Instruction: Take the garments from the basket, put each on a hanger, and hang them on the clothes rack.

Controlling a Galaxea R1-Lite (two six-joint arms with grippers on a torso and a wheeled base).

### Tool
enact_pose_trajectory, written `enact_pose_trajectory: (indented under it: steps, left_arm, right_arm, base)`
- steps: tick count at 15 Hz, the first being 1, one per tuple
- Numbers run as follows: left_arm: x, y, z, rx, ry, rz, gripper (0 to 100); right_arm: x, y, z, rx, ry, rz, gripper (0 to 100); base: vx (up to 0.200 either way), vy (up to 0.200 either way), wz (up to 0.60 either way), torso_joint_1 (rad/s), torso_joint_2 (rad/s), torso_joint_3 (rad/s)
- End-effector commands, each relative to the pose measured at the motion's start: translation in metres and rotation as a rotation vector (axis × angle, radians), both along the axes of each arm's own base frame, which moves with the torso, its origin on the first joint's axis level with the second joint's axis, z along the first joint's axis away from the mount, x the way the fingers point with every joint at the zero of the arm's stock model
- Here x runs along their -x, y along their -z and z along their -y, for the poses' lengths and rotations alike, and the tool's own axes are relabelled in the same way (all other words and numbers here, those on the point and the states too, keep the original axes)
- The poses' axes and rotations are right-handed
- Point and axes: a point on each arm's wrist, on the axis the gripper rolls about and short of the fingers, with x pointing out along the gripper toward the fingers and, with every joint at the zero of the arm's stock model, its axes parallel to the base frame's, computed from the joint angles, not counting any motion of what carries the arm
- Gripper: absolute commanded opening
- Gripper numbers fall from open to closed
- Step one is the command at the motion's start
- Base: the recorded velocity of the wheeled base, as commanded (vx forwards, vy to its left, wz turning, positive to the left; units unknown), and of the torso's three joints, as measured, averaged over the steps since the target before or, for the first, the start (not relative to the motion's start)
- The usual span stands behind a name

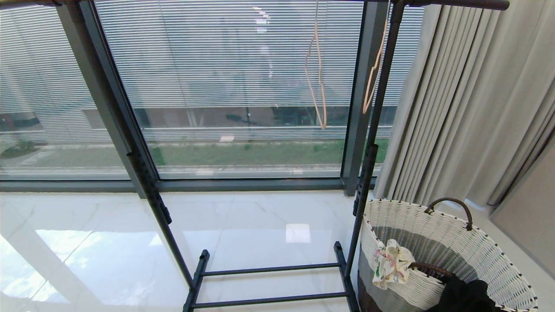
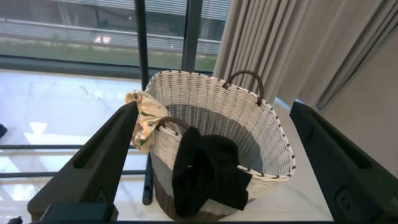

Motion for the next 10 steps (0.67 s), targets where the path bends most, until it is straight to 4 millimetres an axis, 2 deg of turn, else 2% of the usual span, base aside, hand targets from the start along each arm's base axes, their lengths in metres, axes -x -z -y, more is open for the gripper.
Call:
enact_pose_trajectory:
  steps: [1, 3, 6, 8, 9, 10]
  left_arm:
    - [0.0, 0.0, 0.0, 0.0, 0.002, 0.001, 0]
    - [0.0, 0.0, 0.001, -0.004, 0.02, 0.001, 0]
    - [0.0, 0.0, 0.001, -0.039, 0.021, 0.005, 0]
    - [0.0, 0.0, 0.001, -0.055, 0.021, 0.006, 0]
    - [0.0, 0.0, 0.001, -0.055, 0.022, 0.006, 0]
    - [0.0, 0.0, 0.001, -0.053, 0.024, 0.006, 0]
  right_arm:
    - [-0.059, -0.038, 0.0, 0.103, 0.006, -0.347, 100]
    - [-0.1, -0.031, 0.003, 0.267, -0.004, -0.584, 100]
    - [-0.163, -0.009, 0.023, 0.521, -0.105, -0.877, 100]
    - [-0.199, 0.011, 0.034, 0.68, -0.251, -0.942, 100]
    - [-0.203, 0.015, 0.036, 0.709, -0.269, -0.945, 100]
    - [-0.215, 0.027, 0.039, 0.805, -0.347, -0.955, 100]
  base:
    - [0.0, 0.0, 0.0, 0.0, 0.0, 0.0]
    - [0.0, 0.0, 0.0, 0.0, 0.0, 0.0]
    - [0.0, 0.0, 0.0, 0.0, 0.0, 0.0]
    - [0.0, 0.0, 0.0, 0.0, 0.0, 0.0]
    - [0.0, 0.0, 0.0, 0.0, 0.0, 0.0]
    - [0.0, 0.0, 0.0, 0.0, 0.0, 0.0]
